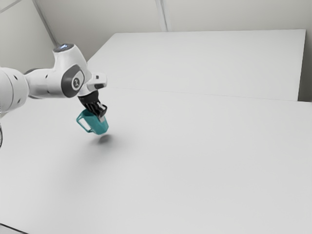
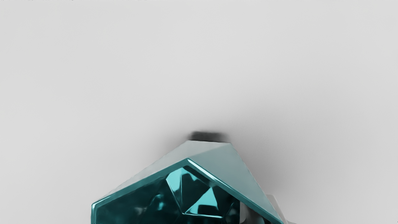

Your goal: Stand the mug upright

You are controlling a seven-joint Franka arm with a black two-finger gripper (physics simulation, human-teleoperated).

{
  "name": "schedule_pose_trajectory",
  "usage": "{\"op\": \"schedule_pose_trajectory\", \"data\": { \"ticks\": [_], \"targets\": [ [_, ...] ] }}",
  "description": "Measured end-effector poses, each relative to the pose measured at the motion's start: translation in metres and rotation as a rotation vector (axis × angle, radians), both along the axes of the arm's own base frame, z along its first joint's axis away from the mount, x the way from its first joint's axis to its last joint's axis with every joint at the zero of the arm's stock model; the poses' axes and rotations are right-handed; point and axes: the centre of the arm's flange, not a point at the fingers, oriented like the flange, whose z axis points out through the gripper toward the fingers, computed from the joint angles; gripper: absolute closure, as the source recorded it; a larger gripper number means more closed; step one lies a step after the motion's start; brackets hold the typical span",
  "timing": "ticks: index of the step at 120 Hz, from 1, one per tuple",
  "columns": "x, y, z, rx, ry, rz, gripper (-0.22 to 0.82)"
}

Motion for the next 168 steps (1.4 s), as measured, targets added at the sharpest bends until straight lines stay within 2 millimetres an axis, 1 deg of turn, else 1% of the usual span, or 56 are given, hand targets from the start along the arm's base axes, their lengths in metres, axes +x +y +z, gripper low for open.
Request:
{"op": "schedule_pose_trajectory", "data": {
  "ticks": [29, 40, 49, 63, 66, 79, 88, 96, 104, 114, 122, 131, 136, 143, 153, 161, 168],
  "targets": [
    [0.007, -0.007, -0.031, -0.002, 0.015, 0.068, 0.79],
    [0.008, -0.008, -0.036, -0.004, 0.016, 0.089, 0.78],
    [0.01, -0.013, -0.041, -0.009, 0.022, 0.097, 0.74],
    [0.011, -0.015, -0.051, -0.017, 0.033, 0.119, 0.66],
    [0.012, -0.015, -0.051, -0.018, 0.033, 0.123, 0.63],
    [0.012, -0.018, -0.046, -0.023, 0.023, 0.134, 0.39],
    [0.011, -0.019, -0.039, -0.024, 0.014, 0.141, 0.28],
    [0.01, -0.018, -0.024, -0.026, -0.004, 0.148, 0.2],
    [0.008, -0.016, 0.001, -0.029, -0.024, 0.155, 0.15],
    [0.014, -0.013, 0.046, -0.031, -0.053, 0.163, 0.1],
    [0.019, -0.006, 0.084, -0.028, -0.063, 0.172, 0.07],
    [0.022, -0.005, 0.12, -0.023, -0.059, 0.174, 0.05],
    [0.021, -0.009, 0.138, -0.022, -0.055, 0.169, 0.04],
    [0.013, -0.015, 0.163, -0.023, -0.054, 0.162, 0.03],
    [-0.001, -0.02, 0.186, -0.026, -0.046, 0.156, 0.02],
    [-0.009, -0.021, 0.196, -0.03, -0.033, 0.156, 0.02],
    [-0.013, -0.021, 0.199, -0.033, -0.019, 0.157, 0.01]
  ]
}}
